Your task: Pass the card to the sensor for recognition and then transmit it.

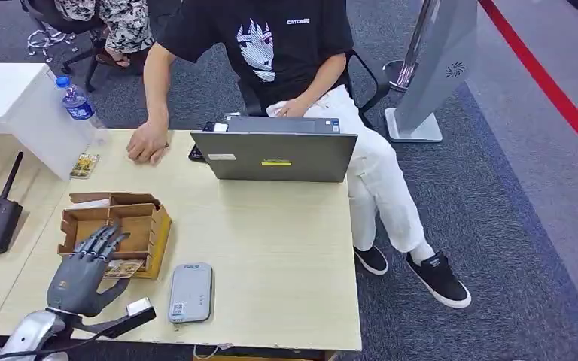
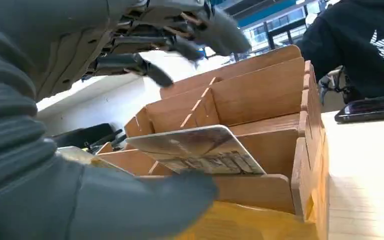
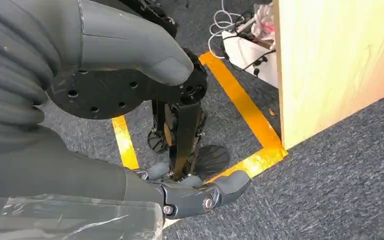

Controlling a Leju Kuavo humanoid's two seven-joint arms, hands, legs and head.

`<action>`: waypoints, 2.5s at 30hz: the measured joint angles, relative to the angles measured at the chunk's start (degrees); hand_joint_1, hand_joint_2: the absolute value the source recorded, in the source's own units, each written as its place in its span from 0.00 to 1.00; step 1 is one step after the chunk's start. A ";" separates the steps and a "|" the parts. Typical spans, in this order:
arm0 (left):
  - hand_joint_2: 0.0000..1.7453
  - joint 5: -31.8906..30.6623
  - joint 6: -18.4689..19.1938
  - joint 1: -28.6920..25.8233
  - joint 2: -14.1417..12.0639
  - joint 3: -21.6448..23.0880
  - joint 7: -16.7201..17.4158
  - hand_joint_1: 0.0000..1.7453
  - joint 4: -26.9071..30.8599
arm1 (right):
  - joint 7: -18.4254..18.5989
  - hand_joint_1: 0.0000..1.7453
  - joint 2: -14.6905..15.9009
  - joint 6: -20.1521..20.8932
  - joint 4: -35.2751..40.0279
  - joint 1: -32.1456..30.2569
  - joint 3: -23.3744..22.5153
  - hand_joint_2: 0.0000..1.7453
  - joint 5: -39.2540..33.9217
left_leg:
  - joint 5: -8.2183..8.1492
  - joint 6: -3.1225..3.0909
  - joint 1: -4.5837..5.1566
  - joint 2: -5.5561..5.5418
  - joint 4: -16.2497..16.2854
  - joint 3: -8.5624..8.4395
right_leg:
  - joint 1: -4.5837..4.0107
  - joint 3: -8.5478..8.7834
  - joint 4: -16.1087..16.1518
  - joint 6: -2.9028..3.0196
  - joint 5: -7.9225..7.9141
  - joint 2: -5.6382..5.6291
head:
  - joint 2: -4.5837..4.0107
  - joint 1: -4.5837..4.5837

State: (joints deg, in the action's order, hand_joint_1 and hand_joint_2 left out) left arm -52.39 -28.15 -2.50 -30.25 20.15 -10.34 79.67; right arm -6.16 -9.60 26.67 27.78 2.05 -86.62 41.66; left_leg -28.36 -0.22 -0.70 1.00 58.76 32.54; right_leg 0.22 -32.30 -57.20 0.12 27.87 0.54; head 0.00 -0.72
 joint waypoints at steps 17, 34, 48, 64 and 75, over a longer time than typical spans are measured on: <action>1.00 0.28 0.28 0.62 0.28 0.00 -0.94 1.00 -1.05 | -0.52 0.00 0.50 -0.68 -1.22 0.12 0.02 1.00 0.00 | 0.00 0.00 0.00 0.00 0.00 0.00 | 0.00 0.00 0.00 0.00 0.00 0.00 | 0.00 0.00; 1.00 1.55 -0.39 1.75 0.26 -0.02 -2.62 1.00 0.68 | -0.70 0.00 0.59 -0.77 -1.55 0.27 0.02 1.00 0.00 | 0.01 0.00 0.00 -0.02 0.02 -0.02 | 0.00 -0.01 0.00 0.00 0.00 0.03 | 0.00 0.00; 1.00 -3.15 7.43 18.75 -0.04 1.09 0.24 1.00 7.19 | -1.05 0.00 0.96 -1.99 -2.30 0.98 1.62 1.00 -0.35 | 0.12 -0.03 0.01 -0.04 0.07 -0.01 | 0.00 0.03 -0.01 -0.08 -0.13 0.04 | 0.00 0.04; 1.00 -3.43 8.04 22.80 -0.04 2.73 1.33 1.00 7.19 | -1.05 0.00 1.14 -2.75 -3.10 1.23 2.91 1.00 -0.35 | 0.10 -0.03 0.01 0.02 0.07 0.00 | 0.01 -0.01 0.00 -0.09 -0.12 -0.02 | 0.00 0.04; 1.00 -4.02 2.31 21.65 0.31 2.89 1.33 0.00 7.24 | -1.05 0.00 1.14 -2.73 -3.13 1.27 3.34 1.00 -1.38 | 0.08 -0.04 0.02 0.01 0.07 0.03 | 0.01 0.00 0.00 -0.10 -0.11 -0.02 | 0.00 0.04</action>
State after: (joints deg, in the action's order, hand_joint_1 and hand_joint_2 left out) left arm -56.41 -25.84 19.15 -29.94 23.04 -9.01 86.90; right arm -7.21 -8.46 23.93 24.65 3.32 -83.27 40.28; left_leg -28.27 -0.26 -0.68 1.01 58.82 32.57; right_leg 0.23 -32.30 -57.20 0.03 27.75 0.52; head 0.00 -0.68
